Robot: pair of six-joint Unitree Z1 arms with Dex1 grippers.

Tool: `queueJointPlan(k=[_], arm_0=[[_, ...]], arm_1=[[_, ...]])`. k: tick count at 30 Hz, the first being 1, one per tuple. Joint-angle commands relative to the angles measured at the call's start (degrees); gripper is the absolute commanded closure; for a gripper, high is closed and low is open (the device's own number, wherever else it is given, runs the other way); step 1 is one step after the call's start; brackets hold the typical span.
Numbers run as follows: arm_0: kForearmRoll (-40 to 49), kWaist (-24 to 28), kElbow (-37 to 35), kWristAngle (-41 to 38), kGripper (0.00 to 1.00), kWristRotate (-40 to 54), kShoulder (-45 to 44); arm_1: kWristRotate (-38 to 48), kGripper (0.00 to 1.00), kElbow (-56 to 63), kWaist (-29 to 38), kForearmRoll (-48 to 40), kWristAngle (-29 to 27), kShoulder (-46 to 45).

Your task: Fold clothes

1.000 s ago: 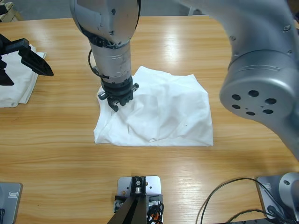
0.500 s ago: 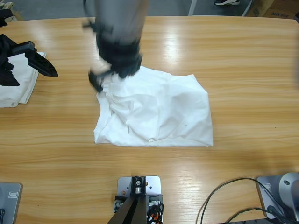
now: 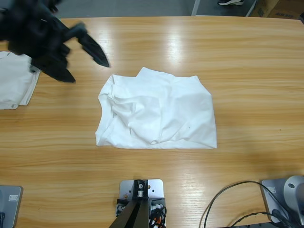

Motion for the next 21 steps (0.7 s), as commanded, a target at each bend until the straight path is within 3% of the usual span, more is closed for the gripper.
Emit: queueJointPlan(k=[1, 4, 10, 14, 21], arm_0=[[-0.7, -10.5, -2.8, 0.2, 0.156, -33.8, 16.1], [-0.5, -11.1, -6.6, 1.4, 0.156, -41.3, 19.5], [2.4, -9.1, -12.6, 3.9, 0.156, -43.5, 23.0], [6.4, -9.1, -19.0, 5.1, 0.156, -44.1, 26.6], [9.1, -9.0, -19.4, 4.8, 0.185, -47.6, 29.9]], arm_1=[[-7.6, 0.018, 27.3, -10.1, 5.7, 1.4, -14.6], [-11.7, 0.023, 39.0, -16.7, 3.2, 3.1, -21.2], [-12.1, 0.036, 55.3, -18.7, -3.2, 4.9, -29.0], [-10.4, 0.036, 59.6, -19.1, -5.9, 5.8, -30.5], [-10.0, 0.036, 62.2, -19.3, -8.3, 7.4, -31.1]])
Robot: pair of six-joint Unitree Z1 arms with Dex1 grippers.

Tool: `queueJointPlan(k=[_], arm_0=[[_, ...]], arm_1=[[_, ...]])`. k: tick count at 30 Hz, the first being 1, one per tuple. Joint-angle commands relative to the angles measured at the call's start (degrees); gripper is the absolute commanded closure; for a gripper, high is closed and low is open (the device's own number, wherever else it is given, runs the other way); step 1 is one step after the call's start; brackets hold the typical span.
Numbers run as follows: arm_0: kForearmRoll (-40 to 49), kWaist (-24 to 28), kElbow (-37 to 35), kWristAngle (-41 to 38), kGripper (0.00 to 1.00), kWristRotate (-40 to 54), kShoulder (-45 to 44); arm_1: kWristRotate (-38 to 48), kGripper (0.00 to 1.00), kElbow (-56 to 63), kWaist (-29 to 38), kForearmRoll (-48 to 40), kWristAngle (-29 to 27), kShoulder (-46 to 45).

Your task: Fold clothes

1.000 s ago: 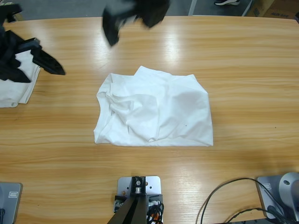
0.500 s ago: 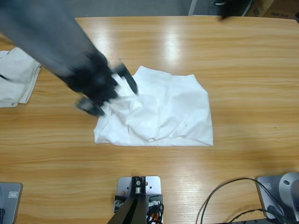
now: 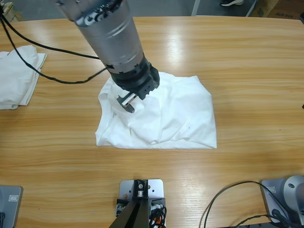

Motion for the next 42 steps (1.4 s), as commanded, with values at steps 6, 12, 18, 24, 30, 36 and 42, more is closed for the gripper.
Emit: queueJointPlan(k=[6, 12, 18, 24, 30, 36, 42], arm_0=[[3.6, 1.4, -3.7, 1.6, 0.335, -5.2, 8.5], [3.7, 1.5, -5.6, 1.3, 0.335, -6.4, 10.5], [4.0, 1.7, -4.8, 1.2, 0.335, -6.4, 11.2], [3.4, 2.1, -5.5, 0.3, 0.694, -7.2, 12.2], [4.0, 4.2, -7.2, -6.3, 1.0, -0.1, 11.6], [11.1, 5.5, -7.1, -7.9, 1.0, 7.2, 12.3], [17.0, 5.3, -6.4, -7.8, 1.0, 9.4, 9.9]], arm_1=[[1.5, 0.037, 9.5, -1.0, -5.7, 5.4, -3.9], [1.6, 0.046, 12.5, -1.4, -7.1, 6.4, -5.6], [1.6, 0.046, 12.8, -2.2, -7.9, 7.9, -5.8], [1.6, 0.059, 13.6, -2.4, -8.0, 8.4, -6.9], [2.2, 0.059, 13.6, -2.9, -9.1, 8.4, -6.9], [2.9, 0.059, 14.1, -3.5, -9.9, 8.6, -7.2], [4.1, 0.059, 14.9, -3.7, -11.0, 8.9, -7.1]])
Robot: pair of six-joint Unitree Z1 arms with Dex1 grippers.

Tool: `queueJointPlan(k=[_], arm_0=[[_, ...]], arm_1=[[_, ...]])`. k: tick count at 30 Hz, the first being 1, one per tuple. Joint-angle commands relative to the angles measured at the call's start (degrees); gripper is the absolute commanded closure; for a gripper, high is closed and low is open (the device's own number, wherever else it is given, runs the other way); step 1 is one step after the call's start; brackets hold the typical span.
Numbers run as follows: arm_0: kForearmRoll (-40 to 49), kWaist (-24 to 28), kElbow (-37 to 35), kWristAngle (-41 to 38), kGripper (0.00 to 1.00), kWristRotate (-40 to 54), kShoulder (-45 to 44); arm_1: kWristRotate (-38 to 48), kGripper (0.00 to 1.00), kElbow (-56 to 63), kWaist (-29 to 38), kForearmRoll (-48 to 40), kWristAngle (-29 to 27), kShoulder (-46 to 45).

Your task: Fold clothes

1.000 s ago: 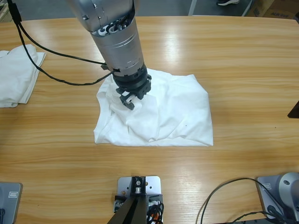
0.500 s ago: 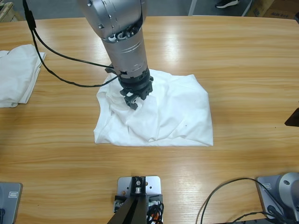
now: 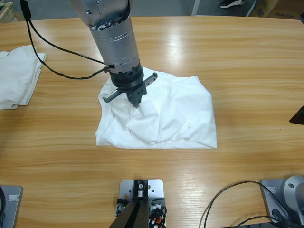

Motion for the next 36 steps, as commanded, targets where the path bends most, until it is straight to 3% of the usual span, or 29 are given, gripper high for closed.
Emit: queueJointPlan(k=[1, 10, 25, 26, 28, 29, 32, 34, 36], arm_0=[[7.6, 0.1, 1.8, -0.6, 1.0, 3.7, 0.4], [8.5, -0.9, 18.9, 1.3, 1.0, 5.2, -9.5], [8.1, -0.3, 28.5, 3.5, 1.0, 7.8, -9.1], [8.1, -0.3, 27.7, 3.8, 0.852, 8.8, -9.1], [8.1, -0.3, 26.6, 4.4, 0.362, 10.1, -9.4], [8.1, -0.3, 26.2, 4.5, 0.314, 10.5, -9.5], [6.5, 1.1, 24.1, 4.7, 0.44, 11.1, -11.8], [-1.2, 5.2, 20.1, 4.6, 0.442, 23.1, -13.0], [-1.8, 9.0, 15.5, 4.0, 0.507, 33.4, -13.3]], arm_1=[[2.2, 0.059, 2.9, -0.8, -1.6, 1.3, -1.0], [3.0, 0.055, 6.1, -0.8, -3.7, 2.3, -1.7], [3.1, 0.055, 11.6, -0.8, -6.8, 4.1, -2.1], [3.1, 0.055, 11.7, -0.8, -6.8, 4.2, -2.1], [3.1, 0.055, 11.7, -0.8, -6.9, 4.2, -2.0], [3.1, 0.055, 11.7, -0.8, -7.0, 4.3, -2.0], [3.2, 0.055, 12.0, -0.8, -7.0, 4.3, -2.4], [3.4, 0.055, 12.6, -0.8, -7.4, 4.3, -3.0], [3.7, 0.055, 13.5, -0.8, -8.0, 4.3, -3.7]])
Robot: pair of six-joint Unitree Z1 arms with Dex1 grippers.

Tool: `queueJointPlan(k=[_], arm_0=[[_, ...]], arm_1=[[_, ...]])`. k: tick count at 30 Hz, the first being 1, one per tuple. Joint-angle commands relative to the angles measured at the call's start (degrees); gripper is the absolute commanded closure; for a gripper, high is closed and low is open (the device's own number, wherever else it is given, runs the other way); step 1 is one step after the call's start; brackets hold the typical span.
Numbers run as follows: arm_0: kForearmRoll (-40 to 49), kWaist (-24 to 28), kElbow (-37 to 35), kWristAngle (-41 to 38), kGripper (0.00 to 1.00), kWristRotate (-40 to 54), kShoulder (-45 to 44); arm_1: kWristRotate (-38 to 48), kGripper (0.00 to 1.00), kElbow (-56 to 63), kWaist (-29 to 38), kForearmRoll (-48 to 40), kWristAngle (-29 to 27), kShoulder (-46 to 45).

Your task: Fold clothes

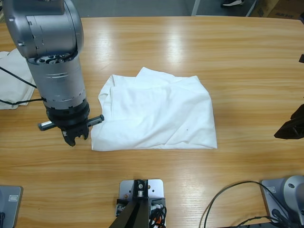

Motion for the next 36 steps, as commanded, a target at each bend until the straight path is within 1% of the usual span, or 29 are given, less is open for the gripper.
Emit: queueJointPlan(k=[1, 2, 3, 4, 5, 7, 9, 11, 13, 15, 16, 17, 18, 19, 20, 26, 29, 31, 33, 36], arm_0=[[-8.0, 11.0, -10.2, -0.3, 0.583, 26.9, -3.0], [-9.1, 13.1, -9.7, -0.6, 0.749, 30.3, -4.0], [-10.3, 14.6, -8.8, -1.3, 0.888, 32.1, -4.2], [-12.4, 15.6, -7.0, -2.4, 0.961, 33.3, -4.5], [-15.0, 16.0, -4.8, -4.0, 0.959, 33.7, -5.0], [-24.0, 16.0, 3.7, -8.8, 0.955, 32.5, -7.3], [-39.2, 16.0, 16.6, -13.6, 0.948, 28.3, -10.8], [-47.9, 15.9, 24.0, -15.7, 0.943, 25.4, -12.3], [-52.3, 15.9, 28.3, -16.1, 0.943, 23.8, -12.7], [-55.0, 15.9, 30.9, -16.1, 0.943, 23.0, -12.6], [-55.7, 15.9, 31.5, -16.0, 0.92, 22.9, -12.5], [-55.9, 16.0, 31.6, -15.7, 0.683, 22.8, -12.5], [-56.0, 16.0, 31.5, -15.8, 0.293, 22.8, -12.4], [-56.1, 16.0, 31.5, -15.6, 0.074, 22.9, -12.3], [-56.1, 16.0, 31.6, -15.4, 0.027, 23.0, -12.1], [-56.1, 16.1, 31.3, -14.5, 0.027, 25.6, -10.7], [-56.0, 17.5, 31.7, -13.7, 0.027, 27.1, -10.4], [-56.0, 17.9, 31.3, -12.5, 0.027, 28.8, -9.5], [-56.1, 18.0, 30.9, -9.6, 0.027, 31.6, -8.0], [-56.1, 17.7, 30.4, -9.7, 0.032, 31.3, -5.9]], arm_1=[[1.4, 0.055, 4.3, -0.6, -1.9, 1.3, -2.7], [1.5, 0.055, 5.1, -0.6, -2.5, 1.3, -2.8], [1.7, 0.055, 5.8, -0.6, -3.1, 1.3, -2.8], [1.9, 0.055, 6.4, -0.6, -3.6, 1.3, -2.7], [2.0, 0.055, 6.4, -0.6, -3.9, 1.3, -2.5], [2.3, 0.055, 6.3, -0.6, -4.3, 1.4, -2.0], [2.3, 0.055, 6.5, -0.6, -5.0, 1.4, -0.9], [2.3, 0.055, 6.9, -0.6, -5.9, 1.4, 0.2], [2.3, 0.055, 7.1, -0.6, -6.5, 1.4, 0.9], [2.3, 0.055, 7.0, -0.6, -6.8, 1.4, 1.3], [2.3, 0.055, 7.0, -0.6, -7.0, 1.3, 1.6], [2.3, 0.055, 7.1, -0.6, -7.2, 1.3, 1.9], [2.3, 0.055, 7.1, -0.6, -7.4, 1.3, 2.2], [2.3, 0.057, 7.0, -0.6, -7.6, 1.4, 2.4], [2.3, 0.058, 7.0, -0.6, -7.8, 1.4, 2.7], [2.4, 0.059, 7.3, -0.6, -8.9, 1.4, 4.1], [2.4, 0.059, 7.1, -0.6, -9.0, 1.4, 4.6], [2.4, 0.059, 7.0, -0.6, -9.1, 1.5, 4.9], [2.4, 0.059, 7.0, -0.6, -9.4, 1.7, 5.3], [2.4, 0.059, 6.8, -0.6, -9.8, 1.9, 6.1]])
